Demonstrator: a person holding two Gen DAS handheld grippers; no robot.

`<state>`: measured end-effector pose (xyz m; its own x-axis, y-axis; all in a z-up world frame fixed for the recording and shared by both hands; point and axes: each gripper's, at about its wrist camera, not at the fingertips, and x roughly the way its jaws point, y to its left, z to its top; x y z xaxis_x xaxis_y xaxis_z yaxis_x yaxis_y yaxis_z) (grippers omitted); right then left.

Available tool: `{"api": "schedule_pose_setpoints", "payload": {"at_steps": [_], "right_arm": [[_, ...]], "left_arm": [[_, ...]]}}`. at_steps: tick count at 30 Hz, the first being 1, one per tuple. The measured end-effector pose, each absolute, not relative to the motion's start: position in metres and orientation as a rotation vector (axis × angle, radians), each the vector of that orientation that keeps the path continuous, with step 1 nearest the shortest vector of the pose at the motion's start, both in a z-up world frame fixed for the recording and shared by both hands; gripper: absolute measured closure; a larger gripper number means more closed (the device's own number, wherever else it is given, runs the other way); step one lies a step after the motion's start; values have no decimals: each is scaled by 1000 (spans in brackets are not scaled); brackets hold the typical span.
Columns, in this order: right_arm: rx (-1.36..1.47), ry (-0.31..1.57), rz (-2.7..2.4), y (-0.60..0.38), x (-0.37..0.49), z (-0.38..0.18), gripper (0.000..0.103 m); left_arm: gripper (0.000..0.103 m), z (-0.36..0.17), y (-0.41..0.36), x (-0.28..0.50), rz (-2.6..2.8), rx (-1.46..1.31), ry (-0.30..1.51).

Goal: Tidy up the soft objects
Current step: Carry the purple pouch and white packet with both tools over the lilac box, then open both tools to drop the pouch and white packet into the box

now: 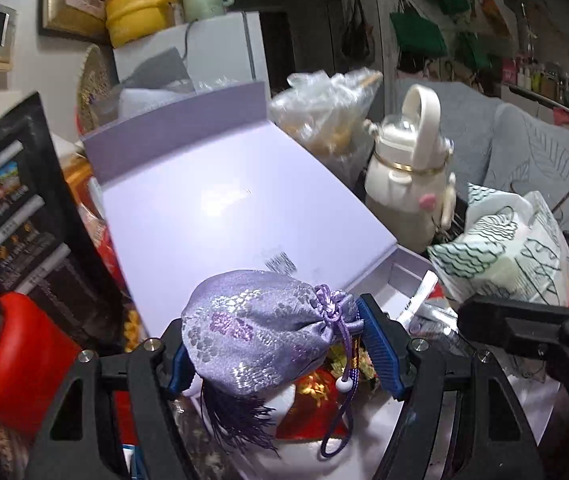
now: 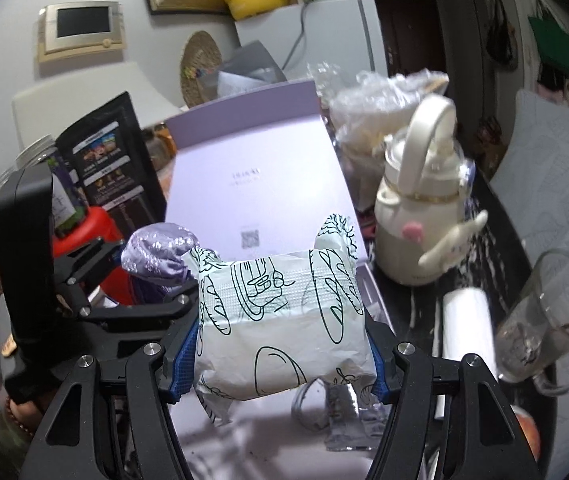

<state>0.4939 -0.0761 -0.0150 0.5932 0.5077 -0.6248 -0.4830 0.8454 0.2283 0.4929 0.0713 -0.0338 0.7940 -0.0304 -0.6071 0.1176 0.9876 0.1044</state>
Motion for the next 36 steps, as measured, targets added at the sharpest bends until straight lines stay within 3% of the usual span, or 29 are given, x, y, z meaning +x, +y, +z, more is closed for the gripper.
{"api": "schedule_pose_setpoints", "payload": {"at_steps": [13, 32, 36], "right_arm": [[53, 833, 542, -82, 513, -43, 37], [70, 912, 510, -88, 524, -62, 37], [57, 913, 512, -87, 523, -61, 37]], "left_arm": [[32, -67, 68, 508, -81, 113, 782], [30, -72, 54, 511, -35, 216, 891], [22, -72, 53, 516, -51, 194, 915]]}}
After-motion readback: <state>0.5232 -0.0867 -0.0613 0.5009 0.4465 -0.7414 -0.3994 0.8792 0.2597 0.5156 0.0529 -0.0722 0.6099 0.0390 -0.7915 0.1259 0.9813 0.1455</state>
